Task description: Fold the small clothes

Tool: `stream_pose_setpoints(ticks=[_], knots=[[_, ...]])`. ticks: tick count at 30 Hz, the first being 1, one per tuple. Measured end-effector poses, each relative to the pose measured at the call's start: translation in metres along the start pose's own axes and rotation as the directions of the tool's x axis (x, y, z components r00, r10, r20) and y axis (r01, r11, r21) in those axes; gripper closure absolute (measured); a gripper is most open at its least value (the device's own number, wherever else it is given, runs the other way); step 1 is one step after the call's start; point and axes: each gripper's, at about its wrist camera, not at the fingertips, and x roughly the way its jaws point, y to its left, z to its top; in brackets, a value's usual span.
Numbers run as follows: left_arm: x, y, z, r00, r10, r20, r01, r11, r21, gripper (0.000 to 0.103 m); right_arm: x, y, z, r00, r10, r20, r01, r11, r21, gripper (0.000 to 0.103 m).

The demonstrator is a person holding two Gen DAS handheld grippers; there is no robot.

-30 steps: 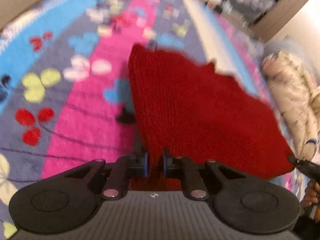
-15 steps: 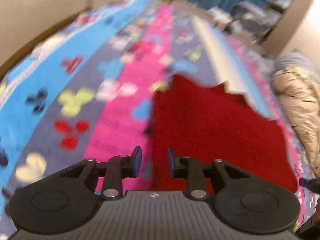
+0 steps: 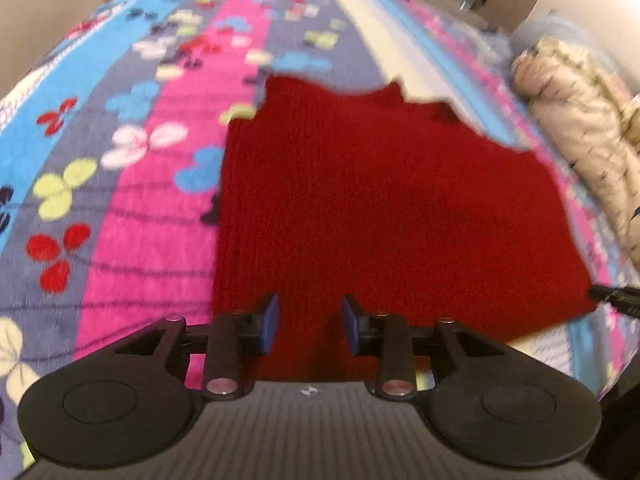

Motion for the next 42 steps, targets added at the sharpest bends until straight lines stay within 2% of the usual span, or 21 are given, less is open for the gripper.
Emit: stream_pose_setpoints(ticks=[2, 3, 5, 6, 10, 13, 16, 20, 22, 24, 25, 27, 32, 34, 35, 36, 42], knots=[[-0.004, -0.002, 0.001, 0.999, -0.024, 0.021, 0.023, 1.000, 0.003, 0.056, 0.003, -0.003, 0.000, 1.000, -0.010, -0.007, 0.010, 1.000, 0.001, 0.071], [-0.001, -0.004, 0.000, 1.000, -0.008, 0.003, 0.008, 1.000, 0.007, 0.051, 0.008, -0.004, -0.002, 0.999, -0.020, -0.032, 0.020, 1.000, -0.005, 0.071], [0.009, -0.003, -0.007, 0.995, 0.057, -0.082, -0.054, 0.998, 0.035, 0.052, 0.010, 0.000, -0.005, 0.998, -0.031, -0.052, 0.030, 0.999, -0.027, 0.071], [0.012, -0.004, -0.010, 0.994, 0.066, -0.092, -0.062, 0.997, 0.053, 0.051, 0.007, 0.003, -0.005, 0.998, -0.036, -0.043, 0.035, 0.999, -0.035, 0.071], [0.004, -0.011, -0.007, 0.998, 0.047, -0.040, -0.044, 0.997, 0.068, 0.045, -0.015, 0.000, 0.000, 0.996, -0.048, 0.074, 0.047, 0.999, 0.012, 0.067], [0.000, -0.011, -0.007, 0.998, 0.057, -0.017, -0.056, 0.997, 0.053, 0.045, -0.026, -0.008, 0.001, 0.987, -0.087, 0.138, 0.078, 0.995, 0.068, 0.053], [-0.003, -0.005, -0.007, 0.999, 0.050, -0.006, -0.050, 0.998, 0.024, 0.045, -0.027, -0.019, 0.000, 0.984, -0.117, 0.136, 0.102, 0.989, 0.108, 0.052], [-0.009, -0.002, -0.008, 0.999, 0.046, 0.007, -0.046, 0.999, -0.006, 0.045, -0.029, -0.021, 0.002, 0.985, -0.078, 0.152, 0.060, 0.991, 0.122, 0.052], [-0.013, 0.000, -0.011, 0.999, 0.035, 0.015, -0.034, 0.999, -0.038, 0.045, -0.019, -0.016, -0.001, 0.993, -0.061, 0.098, 0.051, 0.994, 0.097, 0.052], [-0.018, 0.001, -0.014, 1.000, 0.021, 0.022, -0.019, 0.997, -0.075, 0.045, 0.004, -0.010, -0.007, 0.997, -0.070, -0.038, 0.072, 0.996, 0.051, 0.052], [-0.021, 0.002, -0.017, 1.000, 0.014, 0.028, -0.011, 0.995, -0.103, 0.045, 0.016, -0.006, -0.012, 0.990, -0.094, -0.104, 0.097, 0.995, 0.022, 0.052], [-0.026, 0.004, -0.024, 0.999, -0.008, 0.032, 0.013, 0.988, -0.156, 0.045, 0.018, -0.001, -0.010, 0.989, -0.117, -0.091, 0.116, 0.993, -0.012, 0.052], [-0.031, 0.007, -0.044, 0.995, -0.103, 0.015, 0.103, 0.951, -0.292, 0.045, 0.011, -0.003, -0.005, 0.990, -0.124, -0.070, 0.127, 0.991, 0.034, 0.052], [-0.025, 0.008, -0.051, 0.991, -0.136, -0.010, 0.124, 0.928, -0.351, 0.039, 0.008, -0.003, -0.004, 0.990, -0.134, -0.054, 0.136, 0.990, 0.033, 0.052], [-0.021, 0.010, -0.054, 0.989, -0.143, -0.022, 0.124, 0.912, -0.390, 0.031, 0.007, -0.003, -0.003, 0.989, -0.138, -0.051, 0.140, 0.989, 0.035, 0.052], [-0.017, 0.013, -0.057, 0.989, -0.146, -0.029, 0.120, 0.897, -0.426, 0.029, 0.007, -0.004, -0.003, 0.988, -0.144, -0.048, 0.146, 0.988, 0.039, 0.052], [0.001, 0.036, -0.057, 0.993, -0.117, -0.011, 0.086, 0.786, -0.613, 0.030, -0.005, -0.017, 0.002, 0.985, -0.171, -0.005, 0.171, 0.981, 0.091, 0.052]])
